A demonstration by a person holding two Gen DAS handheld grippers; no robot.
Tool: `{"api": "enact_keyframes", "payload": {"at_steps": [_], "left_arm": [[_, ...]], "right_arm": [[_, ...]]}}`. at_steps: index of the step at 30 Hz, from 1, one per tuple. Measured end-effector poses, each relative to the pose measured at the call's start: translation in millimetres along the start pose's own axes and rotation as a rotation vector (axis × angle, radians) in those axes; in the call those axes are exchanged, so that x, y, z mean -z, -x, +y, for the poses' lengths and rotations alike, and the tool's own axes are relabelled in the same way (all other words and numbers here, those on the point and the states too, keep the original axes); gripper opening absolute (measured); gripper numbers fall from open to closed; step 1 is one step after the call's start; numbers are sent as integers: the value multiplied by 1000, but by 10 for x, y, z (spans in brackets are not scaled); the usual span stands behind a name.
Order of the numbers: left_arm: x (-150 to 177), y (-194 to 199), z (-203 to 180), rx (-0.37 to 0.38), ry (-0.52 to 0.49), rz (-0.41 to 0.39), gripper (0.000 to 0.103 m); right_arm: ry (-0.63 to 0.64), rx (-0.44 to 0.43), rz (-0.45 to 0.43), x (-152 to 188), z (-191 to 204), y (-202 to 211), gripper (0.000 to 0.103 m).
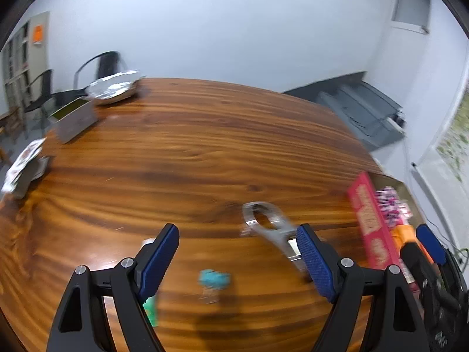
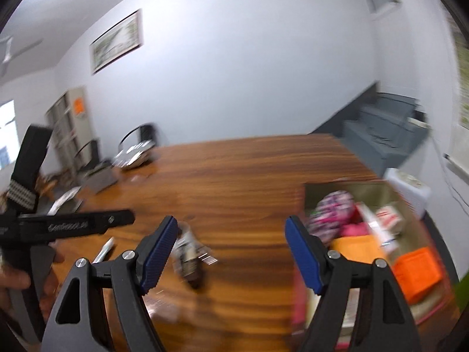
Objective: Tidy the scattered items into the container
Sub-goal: 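Move both open tools back over the remaining items on the table, then grasp the green-capped toothpaste tube with the left tool, then grasp the brown bottle in the silver clip with the right tool while left holds toothpaste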
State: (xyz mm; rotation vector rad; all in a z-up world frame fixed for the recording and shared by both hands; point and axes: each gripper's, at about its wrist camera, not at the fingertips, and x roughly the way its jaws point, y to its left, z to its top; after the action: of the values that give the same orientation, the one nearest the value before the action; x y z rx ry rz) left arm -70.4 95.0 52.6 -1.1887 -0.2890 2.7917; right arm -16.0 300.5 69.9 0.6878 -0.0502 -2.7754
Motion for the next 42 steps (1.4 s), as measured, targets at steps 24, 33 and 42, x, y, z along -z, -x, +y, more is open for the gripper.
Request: {"api": "enact_keyframes", "payload": {"at_steps": [24, 33, 42], "left_arm": [[469, -324, 782, -146, -30, 101, 84], [372, -423, 720, -146, -96, 103, 21], [374, -146, 774, -112, -39, 18, 20]], "right_arm": [[88, -6, 220, 355, 408, -584, 79], [57, -20, 250, 360, 357, -618, 79], [8, -33, 287, 362, 220, -631, 63]]}}
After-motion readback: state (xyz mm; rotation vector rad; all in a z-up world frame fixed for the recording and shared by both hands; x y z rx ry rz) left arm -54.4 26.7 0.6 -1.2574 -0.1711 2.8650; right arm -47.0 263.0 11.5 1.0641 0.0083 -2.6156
